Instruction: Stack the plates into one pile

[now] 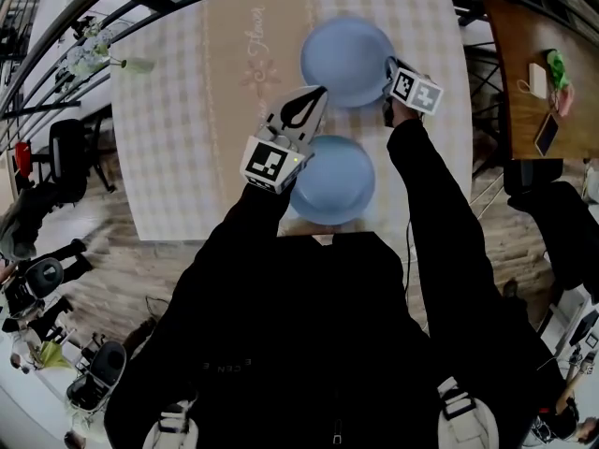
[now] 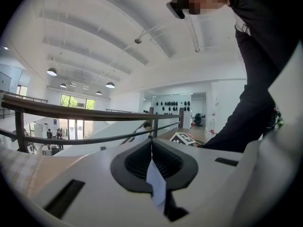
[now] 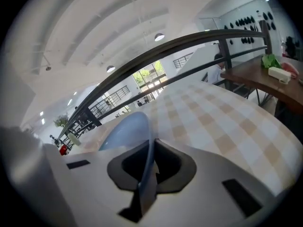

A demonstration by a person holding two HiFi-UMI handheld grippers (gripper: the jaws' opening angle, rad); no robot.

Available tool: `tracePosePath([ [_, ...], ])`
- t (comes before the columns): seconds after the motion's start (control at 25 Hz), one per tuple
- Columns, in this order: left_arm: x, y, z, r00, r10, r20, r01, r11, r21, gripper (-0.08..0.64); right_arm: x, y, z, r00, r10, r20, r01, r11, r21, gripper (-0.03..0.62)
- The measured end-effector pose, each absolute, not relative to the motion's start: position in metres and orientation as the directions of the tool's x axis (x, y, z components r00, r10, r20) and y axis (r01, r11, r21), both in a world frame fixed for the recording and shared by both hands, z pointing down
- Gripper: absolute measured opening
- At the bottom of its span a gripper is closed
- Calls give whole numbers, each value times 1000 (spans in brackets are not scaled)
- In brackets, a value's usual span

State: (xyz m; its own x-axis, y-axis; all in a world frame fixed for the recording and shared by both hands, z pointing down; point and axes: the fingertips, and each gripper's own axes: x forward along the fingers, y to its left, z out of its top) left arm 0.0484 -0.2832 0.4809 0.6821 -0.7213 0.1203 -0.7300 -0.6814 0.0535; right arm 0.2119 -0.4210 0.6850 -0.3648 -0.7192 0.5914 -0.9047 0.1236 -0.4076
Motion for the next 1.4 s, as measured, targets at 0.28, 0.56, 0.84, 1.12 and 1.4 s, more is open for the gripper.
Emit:
tracePosePath([
  [0.28, 37, -267, 468, 672, -732, 110, -738, -674, 31, 20, 218, -403, 681, -354, -716, 601, -876, 30, -481, 18],
  [0.56, 16, -250, 452, 662, -743, 97, -748, -663, 23, 20, 222, -388, 654, -354, -743, 568, -845, -6, -534, 20],
  [0.84, 10, -234, 447, 670, -738, 83, -741, -672, 4, 20, 217, -363, 635, -386, -739, 552, -813, -10, -582, 21],
  [1.12, 5, -216, 435, 682, -728, 74, -730, -684, -3, 20, 206, -329, 615, -418, -729, 542, -810, 28, -586, 23],
  [1.4, -2, -193, 437, 700, -711, 72, -712, -702, -1, 20, 199, -282, 610, -454, -714, 533, -791, 47, -610, 25],
])
